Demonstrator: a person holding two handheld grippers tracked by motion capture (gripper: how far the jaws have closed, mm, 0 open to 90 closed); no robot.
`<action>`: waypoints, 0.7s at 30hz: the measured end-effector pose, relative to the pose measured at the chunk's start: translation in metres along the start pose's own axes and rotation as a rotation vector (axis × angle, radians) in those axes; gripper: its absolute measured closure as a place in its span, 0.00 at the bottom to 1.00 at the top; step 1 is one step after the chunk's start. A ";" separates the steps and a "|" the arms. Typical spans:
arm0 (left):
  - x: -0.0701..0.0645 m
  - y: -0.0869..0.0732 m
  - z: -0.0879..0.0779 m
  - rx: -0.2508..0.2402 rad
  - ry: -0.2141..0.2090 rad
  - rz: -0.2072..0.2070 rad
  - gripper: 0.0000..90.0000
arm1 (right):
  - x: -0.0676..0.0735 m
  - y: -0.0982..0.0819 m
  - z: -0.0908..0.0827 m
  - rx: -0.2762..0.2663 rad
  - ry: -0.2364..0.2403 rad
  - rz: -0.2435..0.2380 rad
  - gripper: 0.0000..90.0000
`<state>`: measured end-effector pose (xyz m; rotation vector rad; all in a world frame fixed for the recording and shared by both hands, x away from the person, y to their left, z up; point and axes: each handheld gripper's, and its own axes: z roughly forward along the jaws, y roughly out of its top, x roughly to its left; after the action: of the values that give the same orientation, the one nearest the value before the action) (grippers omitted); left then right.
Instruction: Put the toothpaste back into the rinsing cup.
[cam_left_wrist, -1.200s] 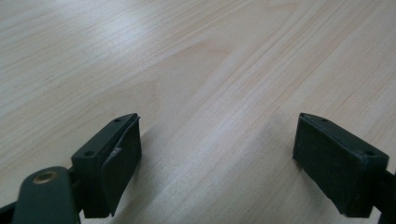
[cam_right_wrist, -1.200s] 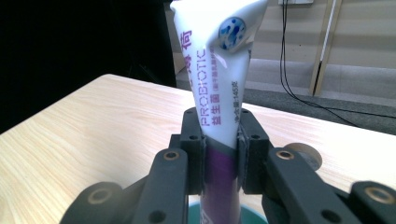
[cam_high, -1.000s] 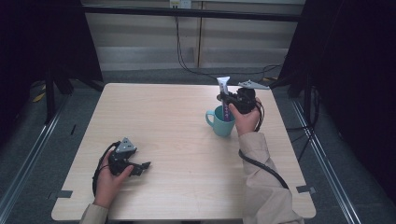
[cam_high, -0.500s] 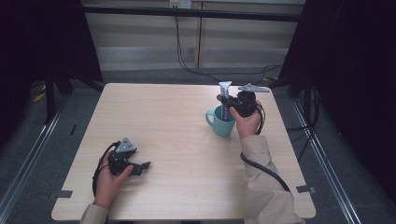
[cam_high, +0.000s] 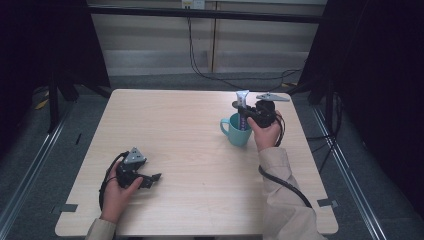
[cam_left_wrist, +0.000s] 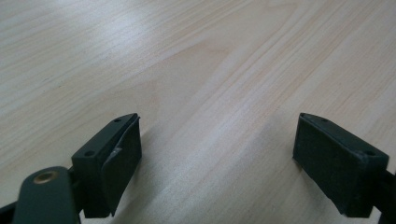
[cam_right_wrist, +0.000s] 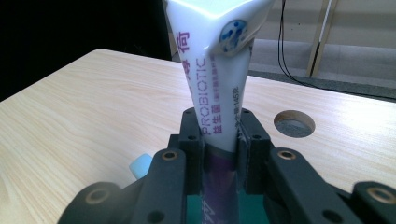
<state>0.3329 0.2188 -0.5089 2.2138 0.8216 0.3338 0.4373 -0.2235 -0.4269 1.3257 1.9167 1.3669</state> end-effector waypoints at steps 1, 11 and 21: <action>0.000 0.000 0.000 0.000 0.000 0.000 0.17 | 0.000 0.000 0.000 0.001 -0.002 0.000 0.83; 0.000 0.000 0.000 0.000 0.000 0.000 0.17 | 0.000 0.001 0.002 0.006 -0.001 -0.001 0.82; 0.000 0.000 0.000 0.000 -0.001 0.000 0.17 | 0.003 0.003 0.005 0.023 0.001 -0.021 0.82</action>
<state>0.3329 0.2189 -0.5088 2.2140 0.8212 0.3328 0.4415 -0.2186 -0.4259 1.3124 1.9470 1.3397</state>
